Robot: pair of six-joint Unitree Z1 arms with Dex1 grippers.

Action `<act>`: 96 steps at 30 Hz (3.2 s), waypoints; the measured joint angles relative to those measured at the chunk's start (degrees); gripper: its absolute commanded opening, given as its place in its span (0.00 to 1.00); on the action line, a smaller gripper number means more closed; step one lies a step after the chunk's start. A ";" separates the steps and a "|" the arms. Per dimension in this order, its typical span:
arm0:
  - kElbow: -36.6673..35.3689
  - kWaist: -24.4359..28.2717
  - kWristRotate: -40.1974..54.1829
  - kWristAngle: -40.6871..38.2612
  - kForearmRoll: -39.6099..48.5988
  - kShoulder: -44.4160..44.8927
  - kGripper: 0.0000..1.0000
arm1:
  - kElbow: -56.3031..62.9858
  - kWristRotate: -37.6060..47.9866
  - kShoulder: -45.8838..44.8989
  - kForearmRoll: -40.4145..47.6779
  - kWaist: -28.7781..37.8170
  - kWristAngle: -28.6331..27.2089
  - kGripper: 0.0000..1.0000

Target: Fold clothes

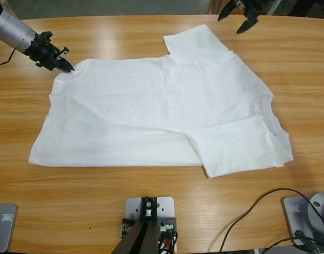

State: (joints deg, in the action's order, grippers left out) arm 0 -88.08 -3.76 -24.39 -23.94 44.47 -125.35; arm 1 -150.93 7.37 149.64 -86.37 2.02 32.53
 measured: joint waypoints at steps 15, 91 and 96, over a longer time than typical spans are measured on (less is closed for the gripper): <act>0.00 0.20 0.47 0.00 0.13 -0.07 0.00 | 0.00 -1.12 4.12 0.40 -0.42 -3.09 1.00; 0.00 1.25 3.29 0.00 2.09 -0.85 0.00 | -0.03 -1.67 9.44 7.95 -0.53 4.61 0.00; 0.00 1.25 3.29 0.00 2.43 -0.59 0.00 | -0.03 -1.99 9.19 7.12 -1.25 4.61 0.00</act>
State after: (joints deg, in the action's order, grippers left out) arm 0 -88.08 -2.51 -21.09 -23.94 46.91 -125.94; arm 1 -150.96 5.37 158.83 -79.25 0.77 37.14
